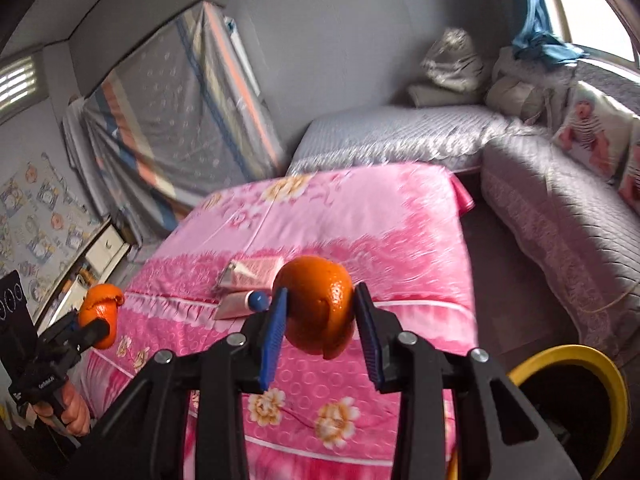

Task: Collect trash
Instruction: 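Carry both oranges over the yellow bin and open the right gripper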

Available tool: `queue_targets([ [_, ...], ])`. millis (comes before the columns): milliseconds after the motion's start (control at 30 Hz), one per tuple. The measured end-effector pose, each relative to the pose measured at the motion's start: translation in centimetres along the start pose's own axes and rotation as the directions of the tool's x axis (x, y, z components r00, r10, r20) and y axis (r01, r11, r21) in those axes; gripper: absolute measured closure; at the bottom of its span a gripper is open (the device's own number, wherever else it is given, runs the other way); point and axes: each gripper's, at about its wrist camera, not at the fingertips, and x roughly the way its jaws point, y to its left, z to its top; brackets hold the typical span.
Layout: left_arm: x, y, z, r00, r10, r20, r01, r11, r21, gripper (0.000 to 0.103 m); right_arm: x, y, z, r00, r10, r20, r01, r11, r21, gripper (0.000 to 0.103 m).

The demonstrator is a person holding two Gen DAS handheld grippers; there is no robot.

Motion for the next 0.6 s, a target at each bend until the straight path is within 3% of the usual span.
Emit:
queue_targets([
  [300,1.2,-7.1,1.9,0.995,-0.098,0.009,0.097,0.988,0.121,0.060,-7.0,-5.8,-1.1,0.986,-0.115,0.124,0.102,0.989,0.110,0.071],
  [600,3.1,-13.5,3.3,0.981,-0.195,-0.006,0.192,0.957,0.218,0.060,-10.6,-11.2,-4.4,0.963,-0.232,0.138,0.197,0.954,0.227,0.071],
])
